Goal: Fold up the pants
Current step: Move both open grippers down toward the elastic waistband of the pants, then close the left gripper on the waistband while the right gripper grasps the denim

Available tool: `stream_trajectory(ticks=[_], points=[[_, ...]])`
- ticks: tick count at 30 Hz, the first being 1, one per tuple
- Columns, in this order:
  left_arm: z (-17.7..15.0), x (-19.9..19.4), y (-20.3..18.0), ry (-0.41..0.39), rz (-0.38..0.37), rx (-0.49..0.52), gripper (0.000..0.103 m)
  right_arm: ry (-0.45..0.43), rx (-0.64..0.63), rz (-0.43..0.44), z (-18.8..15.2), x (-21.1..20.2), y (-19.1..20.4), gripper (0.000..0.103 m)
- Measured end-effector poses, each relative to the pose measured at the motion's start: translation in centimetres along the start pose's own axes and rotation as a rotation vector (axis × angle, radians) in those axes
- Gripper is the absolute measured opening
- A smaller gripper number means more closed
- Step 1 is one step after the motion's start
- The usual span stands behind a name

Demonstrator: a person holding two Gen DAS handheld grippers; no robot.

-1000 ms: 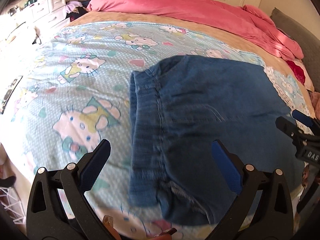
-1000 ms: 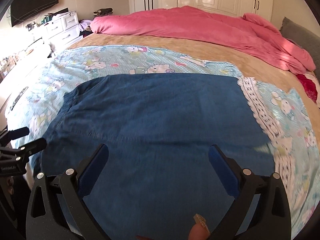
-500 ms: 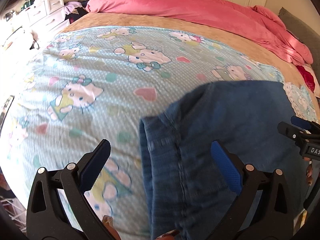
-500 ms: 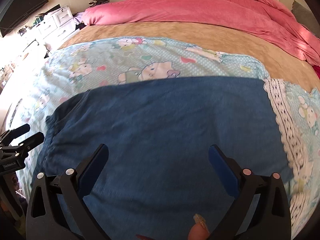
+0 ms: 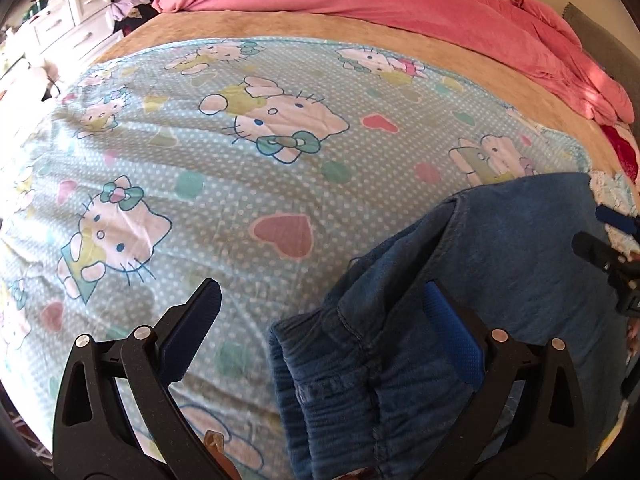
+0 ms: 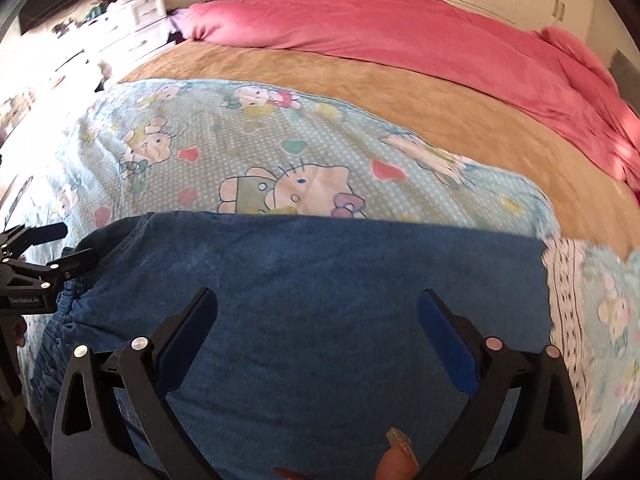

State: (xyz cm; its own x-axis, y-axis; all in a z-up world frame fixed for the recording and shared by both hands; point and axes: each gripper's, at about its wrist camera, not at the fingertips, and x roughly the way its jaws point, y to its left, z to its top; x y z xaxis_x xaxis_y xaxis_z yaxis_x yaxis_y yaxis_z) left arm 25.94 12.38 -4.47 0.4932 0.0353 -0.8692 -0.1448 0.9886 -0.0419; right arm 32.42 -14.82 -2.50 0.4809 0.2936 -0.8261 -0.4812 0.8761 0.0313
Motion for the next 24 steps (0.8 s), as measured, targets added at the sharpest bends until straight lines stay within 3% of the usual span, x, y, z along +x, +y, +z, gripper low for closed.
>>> stream_trajectory(ticks=[5, 16, 21, 23, 24], points=[[-0.3, 1.3, 0.0, 0.013, 0.022, 0.046, 0.095, -0.008, -0.079, 0.003, 1.2, 1.3, 0.6, 0.099], [-0.1, 2.0, -0.1, -0.025, -0.053, 0.073, 0.093, 0.024, -0.209, 0.0, 2.1, 3.3, 1.9, 0.099], [0.1, 2.0, -0.5, -0.046, -0.091, 0.1, 0.068, 0.036, -0.241, 0.004, 1.9, 3.5, 2.1, 0.099], [0.1, 1.9, -0.6, -0.051, -0.141, 0.105, 0.048, 0.033, -0.258, 0.003, 1.8, 3.3, 2.0, 0.099], [0.1, 1.9, -0.6, -0.051, -0.148, 0.107, 0.044, 0.032, -0.266, 0.008, 1.9, 3.3, 2.0, 0.099]])
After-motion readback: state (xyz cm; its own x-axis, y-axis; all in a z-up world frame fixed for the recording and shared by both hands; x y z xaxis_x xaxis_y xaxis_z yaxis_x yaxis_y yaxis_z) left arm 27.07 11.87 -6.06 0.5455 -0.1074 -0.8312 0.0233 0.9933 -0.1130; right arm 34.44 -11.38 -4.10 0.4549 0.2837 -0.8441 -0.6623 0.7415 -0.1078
